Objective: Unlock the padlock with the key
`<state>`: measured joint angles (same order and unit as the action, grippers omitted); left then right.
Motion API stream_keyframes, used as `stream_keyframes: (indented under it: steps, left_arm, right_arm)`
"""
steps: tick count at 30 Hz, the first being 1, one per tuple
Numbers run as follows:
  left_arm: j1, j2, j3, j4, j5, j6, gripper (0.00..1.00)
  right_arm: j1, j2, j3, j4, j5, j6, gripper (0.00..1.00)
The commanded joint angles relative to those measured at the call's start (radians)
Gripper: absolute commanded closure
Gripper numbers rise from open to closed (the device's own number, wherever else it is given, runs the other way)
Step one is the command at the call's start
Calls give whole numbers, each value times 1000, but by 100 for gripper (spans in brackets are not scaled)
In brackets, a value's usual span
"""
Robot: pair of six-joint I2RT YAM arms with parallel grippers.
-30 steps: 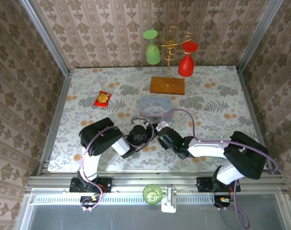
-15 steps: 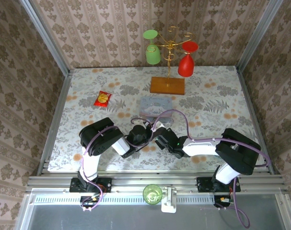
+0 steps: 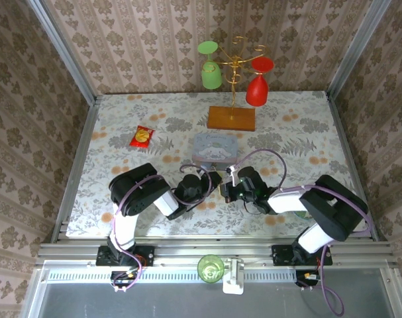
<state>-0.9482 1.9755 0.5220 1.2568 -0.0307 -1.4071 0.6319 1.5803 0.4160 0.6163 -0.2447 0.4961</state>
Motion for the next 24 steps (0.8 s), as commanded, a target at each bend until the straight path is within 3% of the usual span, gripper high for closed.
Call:
stream_keyframes:
  steps: [1,10,18,21,24]
  left_arm:
    - [-12,-60,-41,44,20,-8,82]
    - [-6,-87,-135,29,-45,68,76]
    - [35,-124,-242,24,-53,113,73]
    - [63,-168,-224,-47,-24,158,73]
    - [48,-249,-162,-227,-25,248,69]
  right_arm:
    - [-116,109,-58,213,-98,223,100]
    - [-164,230,-94,427,-194,346,100]
    - [-172,235,-54,367,-227,382,100]
    - [-173,250,-40,353,-243,419,97]
    - [-180,249,-36,289,-228,430,89]
